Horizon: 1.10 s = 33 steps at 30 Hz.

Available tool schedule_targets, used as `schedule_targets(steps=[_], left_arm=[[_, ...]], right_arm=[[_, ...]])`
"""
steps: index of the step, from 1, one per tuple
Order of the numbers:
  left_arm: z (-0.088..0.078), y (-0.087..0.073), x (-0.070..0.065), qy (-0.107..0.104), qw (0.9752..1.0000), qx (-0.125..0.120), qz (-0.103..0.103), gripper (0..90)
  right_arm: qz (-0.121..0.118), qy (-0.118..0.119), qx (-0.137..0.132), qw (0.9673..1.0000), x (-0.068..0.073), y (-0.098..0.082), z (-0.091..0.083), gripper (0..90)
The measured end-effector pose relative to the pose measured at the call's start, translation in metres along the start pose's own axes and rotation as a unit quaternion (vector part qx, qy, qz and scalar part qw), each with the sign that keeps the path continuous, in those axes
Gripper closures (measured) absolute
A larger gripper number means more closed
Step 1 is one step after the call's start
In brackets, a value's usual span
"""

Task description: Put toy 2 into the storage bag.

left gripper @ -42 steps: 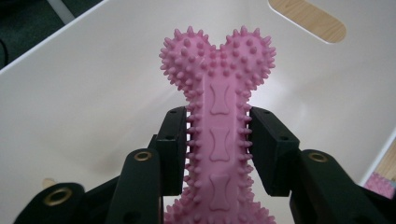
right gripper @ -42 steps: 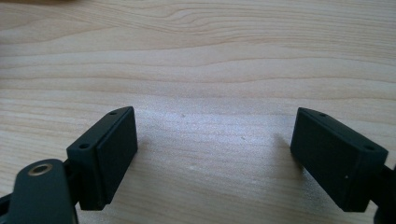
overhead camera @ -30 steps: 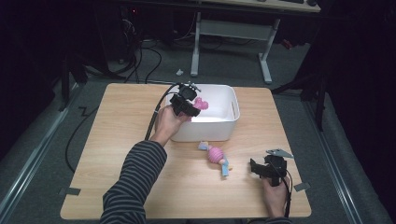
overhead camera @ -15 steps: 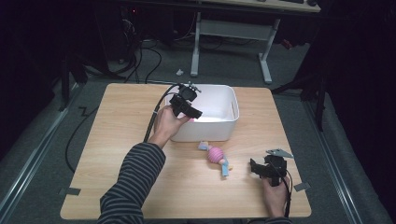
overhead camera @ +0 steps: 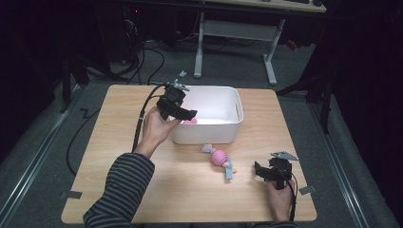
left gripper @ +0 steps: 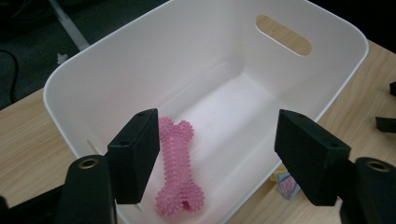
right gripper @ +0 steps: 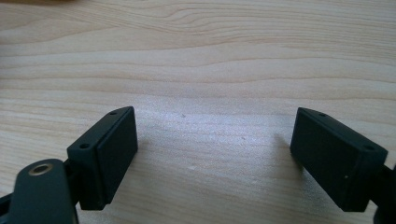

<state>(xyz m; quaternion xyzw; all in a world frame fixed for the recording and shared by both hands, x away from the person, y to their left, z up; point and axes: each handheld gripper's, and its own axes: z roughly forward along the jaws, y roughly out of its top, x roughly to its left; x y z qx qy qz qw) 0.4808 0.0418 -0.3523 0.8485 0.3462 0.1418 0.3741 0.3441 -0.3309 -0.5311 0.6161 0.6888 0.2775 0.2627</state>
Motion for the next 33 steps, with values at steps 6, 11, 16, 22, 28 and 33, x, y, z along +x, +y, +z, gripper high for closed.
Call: schedule_targets(steps=[6, 11, 16, 22, 28, 33], left_arm=[[-0.024, -0.017, 0.006, 0.009, 0.9998, -0.017, -0.007, 27.7], [-0.039, -0.030, 0.009, 0.019, 0.9993, -0.031, -0.011, 26.7], [-0.054, -0.050, 0.014, 0.015, 0.9988, -0.040, -0.026, 26.1], [-0.065, -0.075, 0.016, 0.024, 0.9981, -0.045, -0.034, 24.9], [-0.069, -0.098, 0.015, 0.025, 0.9974, -0.048, -0.048, 24.8], [-0.068, -0.114, 0.015, 0.025, 0.9966, -0.050, -0.061, 24.2]], right_arm=[[0.000, 0.000, 0.000, 1.0000, 0.000, 0.000, 0.000, 14.6], [0.000, 0.000, 0.000, 1.0000, 0.000, 0.000, 0.000, 14.6], [0.000, 0.000, 0.000, 1.0000, 0.000, 0.000, 0.000, 14.6], [0.000, 0.000, 0.000, 1.0000, 0.000, 0.000, 0.000, 14.6], [0.000, 0.000, 0.000, 1.0000, 0.000, 0.000, 0.000, 14.7], [0.000, 0.000, 0.000, 1.0000, 0.000, 0.000, 0.000, 14.7]])
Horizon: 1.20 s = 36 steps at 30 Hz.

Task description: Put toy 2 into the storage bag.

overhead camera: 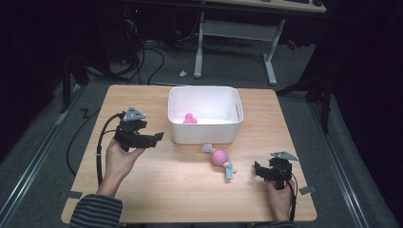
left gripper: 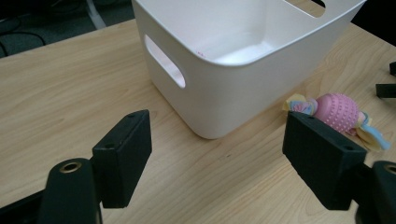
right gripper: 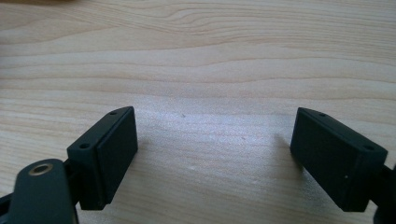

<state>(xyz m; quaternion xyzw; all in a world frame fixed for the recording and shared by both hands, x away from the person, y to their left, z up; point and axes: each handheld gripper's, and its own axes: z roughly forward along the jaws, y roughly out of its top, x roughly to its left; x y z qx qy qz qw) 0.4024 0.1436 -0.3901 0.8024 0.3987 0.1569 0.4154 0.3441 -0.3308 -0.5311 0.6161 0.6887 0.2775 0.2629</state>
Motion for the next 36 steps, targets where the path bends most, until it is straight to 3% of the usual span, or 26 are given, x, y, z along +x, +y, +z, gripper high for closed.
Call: schedule_targets(steps=[8, 19, 31, 36], left_arm=[[0.002, -0.025, 0.003, -0.008, 0.9996, -0.009, -0.026, 23.8], [0.008, -0.056, 0.008, -0.013, 0.9980, -0.004, -0.061, 23.2], [0.020, -0.075, 0.009, -0.009, 0.9971, 0.005, -0.075, 23.1], [0.031, -0.086, 0.010, -0.002, 0.9969, 0.026, -0.074, 22.7]], right_arm=[[0.002, 0.000, -0.001, 1.0000, 0.000, 0.000, 0.000, 14.7], [0.001, 0.000, 0.000, 1.0000, 0.000, 0.000, 0.000, 14.7], [0.001, -0.001, 0.000, 1.0000, 0.000, 0.000, 0.000, 14.7], [0.001, 0.000, -0.001, 1.0000, 0.000, -0.001, 0.000, 14.7]])
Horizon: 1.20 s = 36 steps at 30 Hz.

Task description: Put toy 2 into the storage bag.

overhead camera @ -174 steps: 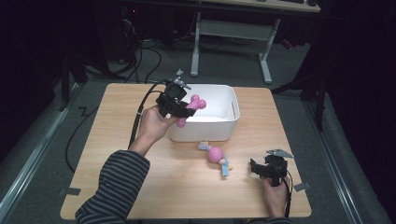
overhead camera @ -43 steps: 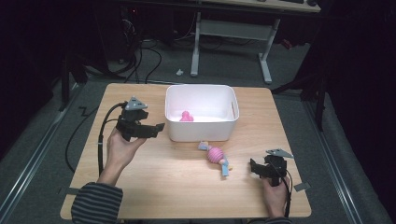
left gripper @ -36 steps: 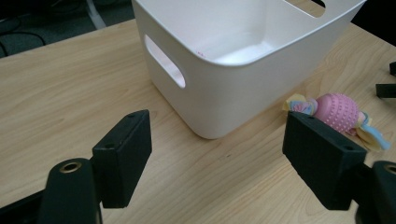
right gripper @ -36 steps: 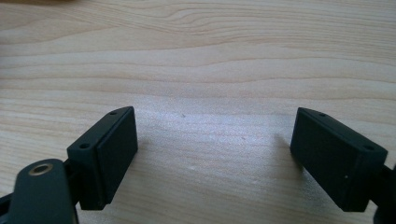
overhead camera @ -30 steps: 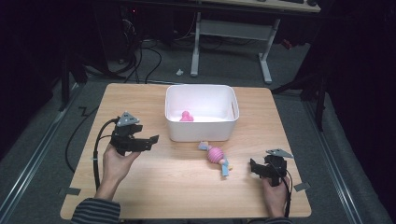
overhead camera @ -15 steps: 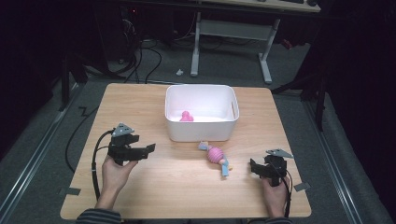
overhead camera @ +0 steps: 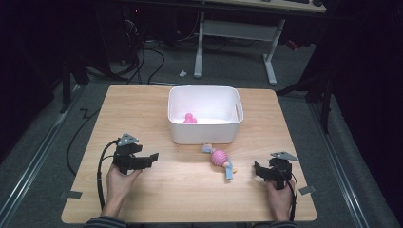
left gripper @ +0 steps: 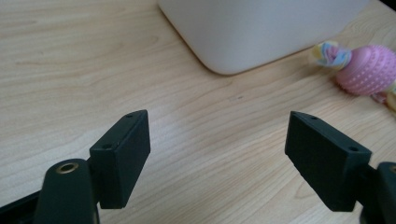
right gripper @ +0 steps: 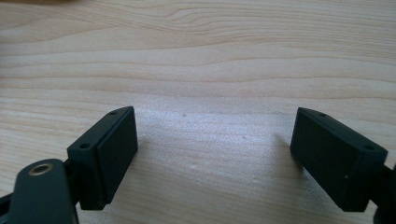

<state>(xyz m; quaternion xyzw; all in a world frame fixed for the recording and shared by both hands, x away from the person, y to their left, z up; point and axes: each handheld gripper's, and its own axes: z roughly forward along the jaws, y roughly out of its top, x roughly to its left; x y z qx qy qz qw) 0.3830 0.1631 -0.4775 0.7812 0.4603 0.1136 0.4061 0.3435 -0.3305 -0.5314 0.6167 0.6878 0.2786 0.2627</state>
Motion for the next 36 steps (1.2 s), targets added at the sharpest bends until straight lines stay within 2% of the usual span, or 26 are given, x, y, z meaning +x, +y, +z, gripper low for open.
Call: schedule_targets(steps=[6, 11, 16, 26, 30, 36], left_arm=[[0.010, -0.009, 0.003, 0.009, 0.9999, 0.000, -0.007, 22.1], [0.019, -0.014, 0.005, 0.031, 0.9995, 0.011, -0.004, 22.3], [0.028, -0.021, 0.008, 0.048, 0.9988, 0.011, -0.007, 22.2], [0.037, -0.023, 0.010, 0.073, 0.9973, 0.005, -0.003, 21.8], [0.041, -0.025, 0.014, 0.082, 0.9965, 0.001, -0.016, 21.7], [0.048, -0.029, 0.014, 0.102, 0.9948, 0.012, 0.000, 21.6]], right_arm=[[0.000, -0.001, 0.001, 1.0000, 0.000, 0.000, 0.000, 14.7], [0.000, -0.001, 0.001, 1.0000, 0.000, 0.000, 0.000, 14.7], [0.000, -0.001, 0.001, 1.0000, 0.000, 0.000, 0.000, 14.7], [0.000, 0.000, 0.000, 1.0000, 0.000, 0.000, 0.000, 14.7], [0.000, 0.000, 0.000, 1.0000, 0.000, 0.000, 0.000, 14.7], [-0.001, 0.001, 0.000, 1.0000, 0.000, 0.000, 0.000, 14.7]])
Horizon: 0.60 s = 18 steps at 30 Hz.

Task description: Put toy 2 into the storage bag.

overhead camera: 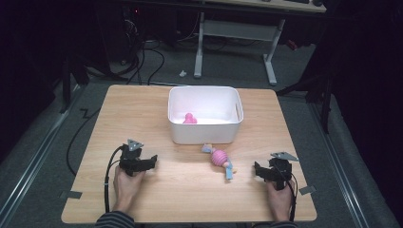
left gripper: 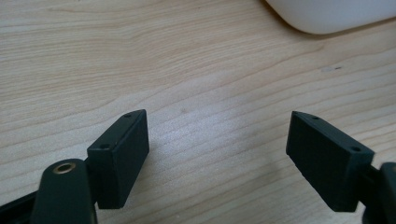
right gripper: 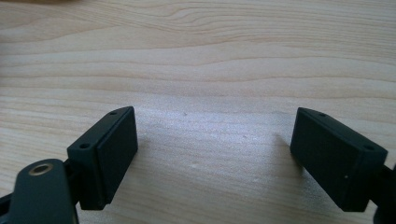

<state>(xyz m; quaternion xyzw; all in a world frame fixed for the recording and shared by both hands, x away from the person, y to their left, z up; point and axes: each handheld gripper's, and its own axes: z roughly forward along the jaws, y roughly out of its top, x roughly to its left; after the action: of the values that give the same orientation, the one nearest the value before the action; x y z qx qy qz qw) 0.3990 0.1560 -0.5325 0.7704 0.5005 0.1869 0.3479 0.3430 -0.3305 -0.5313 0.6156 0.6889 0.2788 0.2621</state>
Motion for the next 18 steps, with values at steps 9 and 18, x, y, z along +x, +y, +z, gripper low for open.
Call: schedule_targets(steps=[9, 18], left_arm=[[0.0028, -0.0031, -0.0060, 0.014, 0.9997, -0.004, 0.020, 18.2], [0.0024, -0.0036, -0.0064, 0.016, 0.9997, -0.005, 0.017, 18.4]], right_arm=[[0.000, 0.000, 0.000, 1.0000, 0.0000, 0.0000, 0.0000, 14.7], [-0.013, 0.015, 0.002, 0.9998, -0.0030, 0.0009, 0.0009, 12.9]])
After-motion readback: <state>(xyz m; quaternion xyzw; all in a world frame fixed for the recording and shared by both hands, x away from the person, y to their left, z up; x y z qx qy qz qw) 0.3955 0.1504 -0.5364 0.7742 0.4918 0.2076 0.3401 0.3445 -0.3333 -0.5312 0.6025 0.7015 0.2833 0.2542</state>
